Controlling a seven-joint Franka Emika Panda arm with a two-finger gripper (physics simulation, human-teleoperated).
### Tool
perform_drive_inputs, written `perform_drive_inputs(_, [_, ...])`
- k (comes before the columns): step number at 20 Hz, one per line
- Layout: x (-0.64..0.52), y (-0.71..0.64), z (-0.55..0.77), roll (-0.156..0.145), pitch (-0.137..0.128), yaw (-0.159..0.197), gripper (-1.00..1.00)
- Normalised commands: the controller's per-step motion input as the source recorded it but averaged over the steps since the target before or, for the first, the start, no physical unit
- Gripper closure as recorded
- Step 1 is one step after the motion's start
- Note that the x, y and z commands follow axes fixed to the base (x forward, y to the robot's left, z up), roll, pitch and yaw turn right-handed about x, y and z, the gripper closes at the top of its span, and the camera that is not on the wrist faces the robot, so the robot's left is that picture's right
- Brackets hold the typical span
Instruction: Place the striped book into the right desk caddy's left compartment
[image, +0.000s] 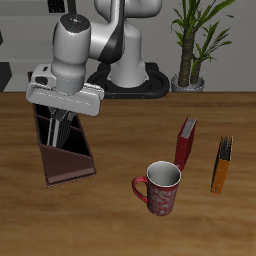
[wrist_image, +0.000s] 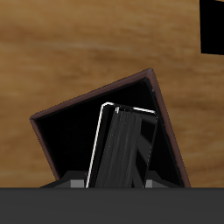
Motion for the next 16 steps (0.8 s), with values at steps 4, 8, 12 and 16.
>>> perform_drive_inputs(4, [0.08, 0.01, -0.21, -0.001, 0.035, -0.012, 1.00])
perform_drive_inputs(8, [0.11, 0.01, -0.25, -0.002, 0.040, 0.002, 1.00])
perform_drive_inputs(12, [0.11, -0.03, -0.19, -0.024, 0.061, -0.015, 1.00])
perform_drive_inputs(16, [0.11, -0.01, -0.22, -0.011, 0.101, 0.017, 1.00])
